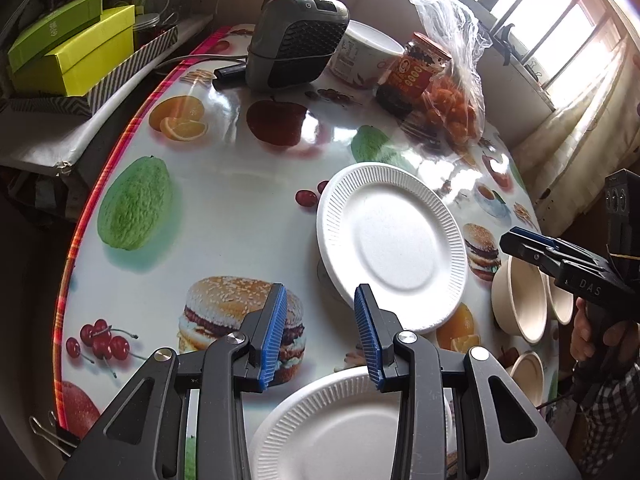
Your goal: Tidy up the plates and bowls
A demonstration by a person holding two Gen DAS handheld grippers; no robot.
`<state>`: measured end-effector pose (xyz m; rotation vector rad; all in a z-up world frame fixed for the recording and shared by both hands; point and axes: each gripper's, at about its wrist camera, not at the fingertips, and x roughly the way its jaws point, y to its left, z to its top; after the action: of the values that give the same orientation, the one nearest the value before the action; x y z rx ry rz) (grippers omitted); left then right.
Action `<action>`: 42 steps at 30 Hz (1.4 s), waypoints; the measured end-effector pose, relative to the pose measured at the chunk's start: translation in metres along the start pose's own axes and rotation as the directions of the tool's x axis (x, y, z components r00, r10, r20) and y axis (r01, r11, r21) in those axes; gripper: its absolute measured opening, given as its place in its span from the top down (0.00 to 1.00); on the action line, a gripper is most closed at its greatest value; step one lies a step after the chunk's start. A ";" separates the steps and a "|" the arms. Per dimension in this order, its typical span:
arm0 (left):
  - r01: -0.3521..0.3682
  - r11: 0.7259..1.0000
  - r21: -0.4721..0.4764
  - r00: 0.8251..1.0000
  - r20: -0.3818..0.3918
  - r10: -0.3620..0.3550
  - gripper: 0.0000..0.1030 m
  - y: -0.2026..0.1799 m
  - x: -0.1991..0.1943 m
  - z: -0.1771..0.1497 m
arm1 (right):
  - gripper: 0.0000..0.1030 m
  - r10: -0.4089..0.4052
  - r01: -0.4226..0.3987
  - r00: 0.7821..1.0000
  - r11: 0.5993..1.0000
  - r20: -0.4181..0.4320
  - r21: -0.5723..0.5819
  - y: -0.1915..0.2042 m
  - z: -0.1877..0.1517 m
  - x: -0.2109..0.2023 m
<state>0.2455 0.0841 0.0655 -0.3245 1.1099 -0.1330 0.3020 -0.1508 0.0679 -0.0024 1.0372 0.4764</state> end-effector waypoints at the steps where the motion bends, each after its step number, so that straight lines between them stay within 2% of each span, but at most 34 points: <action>1: -0.001 1.000 0.001 1.000 -0.005 0.001 0.65 -0.001 0.003 0.002 | 0.57 0.001 -0.001 1.000 1.000 -0.009 0.002 -0.002 0.003 0.005; 10: 0.011 1.000 -0.029 0.998 -0.063 -0.013 0.65 -0.002 0.033 0.014 | 0.57 0.004 -0.002 0.996 1.000 -0.089 0.029 -0.023 0.015 0.047; 19: -0.007 0.999 -0.034 0.995 -0.095 0.004 0.65 -0.003 0.048 0.017 | 0.57 0.027 -0.023 0.993 0.999 -0.118 0.037 -0.032 0.019 0.066; 28: -0.014 0.999 -0.030 0.994 -0.109 0.011 0.65 -0.008 0.055 0.018 | 0.66 0.056 -0.051 0.990 0.998 -0.132 0.042 -0.033 0.018 0.072; 42: -0.021 0.999 -0.034 0.993 -0.115 0.017 0.80 -0.008 0.061 0.020 | 0.79 0.061 -0.057 0.988 0.998 -0.140 0.033 -0.029 0.018 0.075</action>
<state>0.2907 0.0641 0.0233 -0.3410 1.2300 -0.1165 0.3589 -0.1447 0.0091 0.0208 1.1854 0.5201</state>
